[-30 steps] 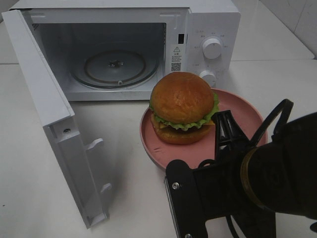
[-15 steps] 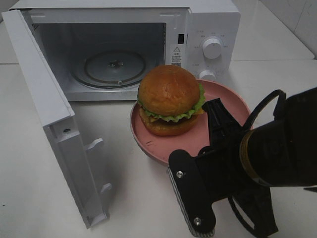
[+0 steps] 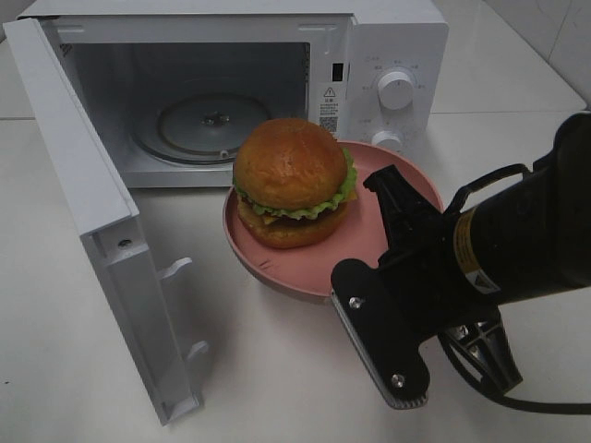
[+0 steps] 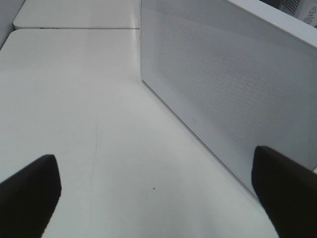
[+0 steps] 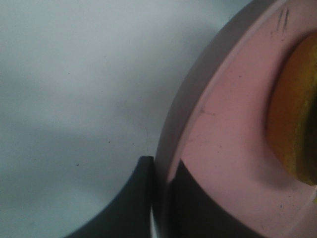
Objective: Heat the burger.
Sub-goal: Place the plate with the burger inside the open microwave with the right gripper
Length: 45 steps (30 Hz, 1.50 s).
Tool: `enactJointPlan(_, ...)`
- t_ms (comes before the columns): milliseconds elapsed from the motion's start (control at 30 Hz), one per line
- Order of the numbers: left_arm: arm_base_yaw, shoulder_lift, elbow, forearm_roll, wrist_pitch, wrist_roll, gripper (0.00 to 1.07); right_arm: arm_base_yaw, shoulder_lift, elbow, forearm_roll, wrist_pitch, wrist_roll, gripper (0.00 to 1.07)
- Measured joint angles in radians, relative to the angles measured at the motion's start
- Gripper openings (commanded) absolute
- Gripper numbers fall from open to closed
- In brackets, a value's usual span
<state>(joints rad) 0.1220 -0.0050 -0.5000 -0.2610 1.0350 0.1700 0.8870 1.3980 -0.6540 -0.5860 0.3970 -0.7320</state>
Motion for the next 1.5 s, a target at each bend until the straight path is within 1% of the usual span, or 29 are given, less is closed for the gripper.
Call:
enactJointPlan(33,0.0,0.0,0.0,0.0,0.0,0.0,1.02,-0.025,0.001,-0.018,0.043,0.0,-0.065,0.0)
enactJointPlan(133,0.0,0.0,0.0,0.0,0.0,0.0,1.02,-0.034,0.001,-0.026,0.062,0.0,-0.091,0.0)
enactJointPlan(200,0.0,0.0,0.0,0.0,0.0,0.0,1.02,-0.084,0.001,-0.055,0.178,-0.001,-0.244,0.0)
enactJointPlan(233,0.0,0.0,0.0,0.0,0.0,0.0,1.02,-0.084,0.001,-0.055,0.178,-0.001,-0.244,0.0)
enactJointPlan(267,0.0,0.0,0.0,0.0,0.0,0.0,1.02,-0.098,0.001,-0.06,0.208,-0.002,-0.291,0.0)
enactJointPlan(300,0.0,0.0,0.0,0.0,0.0,0.0,1.02,-0.122,0.001,-0.067,0.279,-0.002,-0.374,0.0)
enactJointPlan(333,0.0,0.0,0.0,0.0,0.0,0.0,1.02,-0.122,0.001,-0.067,0.279,-0.002,-0.374,0.0)
enactJointPlan(367,0.0,0.0,0.0,0.0,0.0,0.0,1.02,-0.149,0.001,-0.071,0.353,-0.005,-0.464,0.0)
enactJointPlan(467,0.0,0.0,0.0,0.0,0.0,0.0,1.02,-0.16,0.001,-0.072,0.389,-0.007,-0.5,0.0)
enactJointPlan(533,0.0,0.0,0.0,0.0,0.0,0.0,1.02,-0.217,0.001,-0.076,0.519,-0.037,-0.666,0.0)
enactJointPlan(633,0.0,0.0,0.0,0.0,0.0,0.0,1.02,-0.227,0.001,-0.076,0.543,-0.043,-0.696,0.0)
enactJointPlan(700,0.0,0.0,0.0,0.0,0.0,0.0,1.02,-0.256,0.001,-0.076,0.604,-0.065,-0.803,0.0)
enactJointPlan(1100,0.0,0.0,0.0,0.0,0.0,0.0,1.02,-0.257,0.034,-0.088,0.612,-0.087,-0.838,0.0)
enactJointPlan(1333,0.0,0.0,0.0,0.0,0.0,0.0,1.02,-0.221,0.1,-0.144,0.612,-0.094,-0.836,0.0)
enactJointPlan(1500,0.0,0.0,0.0,0.0,0.0,0.0,1.02,-0.189,0.164,-0.211,0.613,-0.096,-0.836,0.0)
